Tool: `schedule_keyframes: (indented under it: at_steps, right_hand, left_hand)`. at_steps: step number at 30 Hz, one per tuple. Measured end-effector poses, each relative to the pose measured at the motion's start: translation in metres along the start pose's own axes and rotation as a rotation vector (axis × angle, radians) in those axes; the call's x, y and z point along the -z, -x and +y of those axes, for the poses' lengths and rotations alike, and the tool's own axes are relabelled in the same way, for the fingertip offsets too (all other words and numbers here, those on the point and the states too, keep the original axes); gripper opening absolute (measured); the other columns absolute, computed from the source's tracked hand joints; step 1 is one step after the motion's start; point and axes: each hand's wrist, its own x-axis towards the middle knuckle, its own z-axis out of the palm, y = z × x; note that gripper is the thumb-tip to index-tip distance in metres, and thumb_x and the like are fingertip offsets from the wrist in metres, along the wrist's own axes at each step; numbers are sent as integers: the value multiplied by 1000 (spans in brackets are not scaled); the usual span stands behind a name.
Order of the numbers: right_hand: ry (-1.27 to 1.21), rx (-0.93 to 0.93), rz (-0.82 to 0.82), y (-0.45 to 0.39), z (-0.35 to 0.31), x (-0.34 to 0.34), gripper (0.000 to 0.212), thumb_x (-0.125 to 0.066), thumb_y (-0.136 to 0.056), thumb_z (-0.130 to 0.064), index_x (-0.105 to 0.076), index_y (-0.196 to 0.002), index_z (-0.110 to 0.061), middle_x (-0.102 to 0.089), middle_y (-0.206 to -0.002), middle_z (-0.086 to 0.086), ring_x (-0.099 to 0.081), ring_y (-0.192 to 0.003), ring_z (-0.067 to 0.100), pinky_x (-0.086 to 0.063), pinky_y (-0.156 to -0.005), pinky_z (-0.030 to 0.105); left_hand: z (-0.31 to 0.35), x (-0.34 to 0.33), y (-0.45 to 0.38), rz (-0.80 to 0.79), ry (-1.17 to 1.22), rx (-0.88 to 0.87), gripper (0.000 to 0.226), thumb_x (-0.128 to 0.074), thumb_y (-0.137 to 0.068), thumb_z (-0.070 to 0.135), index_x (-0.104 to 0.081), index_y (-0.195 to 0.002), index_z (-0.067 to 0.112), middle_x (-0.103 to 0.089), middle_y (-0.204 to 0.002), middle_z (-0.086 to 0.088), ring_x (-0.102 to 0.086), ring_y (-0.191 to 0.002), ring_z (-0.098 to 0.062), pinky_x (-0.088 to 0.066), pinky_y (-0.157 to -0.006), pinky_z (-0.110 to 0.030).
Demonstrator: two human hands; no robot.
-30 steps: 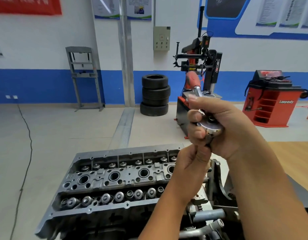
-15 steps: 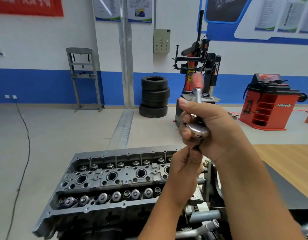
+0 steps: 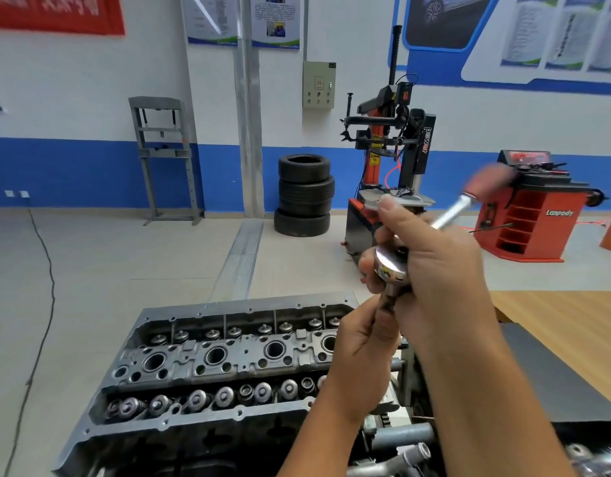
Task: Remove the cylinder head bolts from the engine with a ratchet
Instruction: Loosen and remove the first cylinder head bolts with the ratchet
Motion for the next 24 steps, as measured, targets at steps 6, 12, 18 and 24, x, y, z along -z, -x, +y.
schedule_keyframes:
  at_steps: [6, 12, 18, 24]
  right_hand:
    - [17, -187, -76, -10, -10, -1, 23, -82, -80, -26, -64, -75, -13, -59, -59, 0, -56, -40, 21, -38, -42, 25]
    - [13, -66, -38, -4, 3, -12, 24, -79, -87, -23, -62, -88, -7, -62, -61, 3, -60, -41, 24, -38, -40, 24]
    - [17, -81, 37, -4, 1, -11, 24, -79, -87, -17, -59, -90, -5, -61, -59, 3, -59, -40, 23, -38, -37, 25]
    - [-41, -159, -93, -5, -3, -6, 24, -78, -84, -24, -58, -91, -12, -60, -62, 1, -56, -40, 21, -37, -39, 24]
  left_hand:
    - [5, -4, -2, 14, -1, -22, 36, -50, -103, 56, -65, -87, 28, -42, -62, 3, -31, -58, -17, -27, -56, -32]
    - [-3, 3, 4, 48, 7, -10, 36, -52, -108, 31, -50, -79, 8, -32, -61, -12, -28, -54, -16, -26, -52, -28]
    - [1, -3, 3, 84, -47, -38, 27, -52, -104, 26, -57, -78, 19, -44, -66, 0, -36, -61, -14, -32, -57, -30]
    - [-4, 0, 6, 61, -121, -92, 26, -47, -108, 22, -59, -85, 24, -49, -67, 4, -38, -60, -16, -33, -58, -30]
